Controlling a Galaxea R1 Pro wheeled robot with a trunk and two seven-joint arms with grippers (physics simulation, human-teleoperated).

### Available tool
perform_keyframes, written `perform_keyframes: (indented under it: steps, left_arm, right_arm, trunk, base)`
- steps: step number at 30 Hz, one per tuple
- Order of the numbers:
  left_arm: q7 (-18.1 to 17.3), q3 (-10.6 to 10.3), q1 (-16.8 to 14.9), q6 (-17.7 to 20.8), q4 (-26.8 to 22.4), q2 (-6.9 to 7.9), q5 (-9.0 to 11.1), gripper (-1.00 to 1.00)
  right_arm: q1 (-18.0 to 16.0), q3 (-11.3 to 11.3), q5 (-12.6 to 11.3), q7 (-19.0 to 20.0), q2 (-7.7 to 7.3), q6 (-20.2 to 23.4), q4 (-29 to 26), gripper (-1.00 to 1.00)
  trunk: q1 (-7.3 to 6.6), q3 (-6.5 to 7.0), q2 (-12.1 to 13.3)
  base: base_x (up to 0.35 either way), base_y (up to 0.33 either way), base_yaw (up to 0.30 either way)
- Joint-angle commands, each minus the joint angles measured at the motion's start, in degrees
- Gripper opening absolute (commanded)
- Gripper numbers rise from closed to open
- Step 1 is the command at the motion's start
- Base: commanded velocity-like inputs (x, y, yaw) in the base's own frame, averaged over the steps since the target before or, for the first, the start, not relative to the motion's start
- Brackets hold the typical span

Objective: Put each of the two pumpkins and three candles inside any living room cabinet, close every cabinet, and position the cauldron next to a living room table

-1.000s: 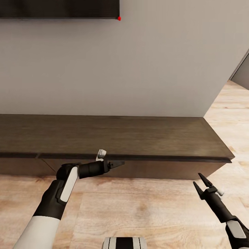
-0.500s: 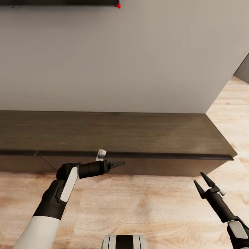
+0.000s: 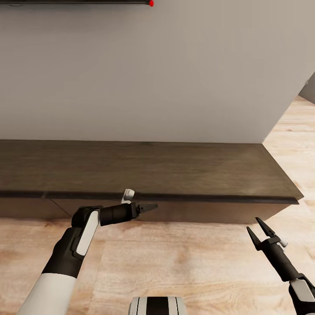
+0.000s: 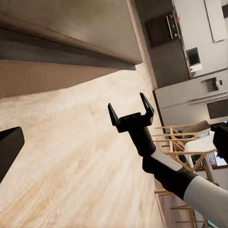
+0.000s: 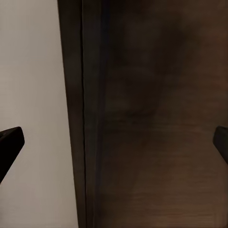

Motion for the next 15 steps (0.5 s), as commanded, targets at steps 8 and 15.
perform_keyframes:
  steps: [8, 15]
  left_arm:
    - [-0.2, 0.1, 0.0, 0.2, 0.0, -0.01, -0.1, 1.0]
    - [-0.2, 0.1, 0.0, 0.2, -0.1, 0.0, -0.1, 1.0]
  right_arm:
    - [0.0, -0.1, -0.1, 0.2, 0.01, 0.5, 0.0, 1.0]
    - [0.0, 0.0, 0.0, 0.1, 0.01, 0.5, 0.0, 1.0]
  trunk:
    - [0.01, -0.04, 0.0]
    - [0.01, -0.04, 0.0]
  base:
    - [0.081, 0.033, 0.0]
    - [0.1, 0.06, 0.0]
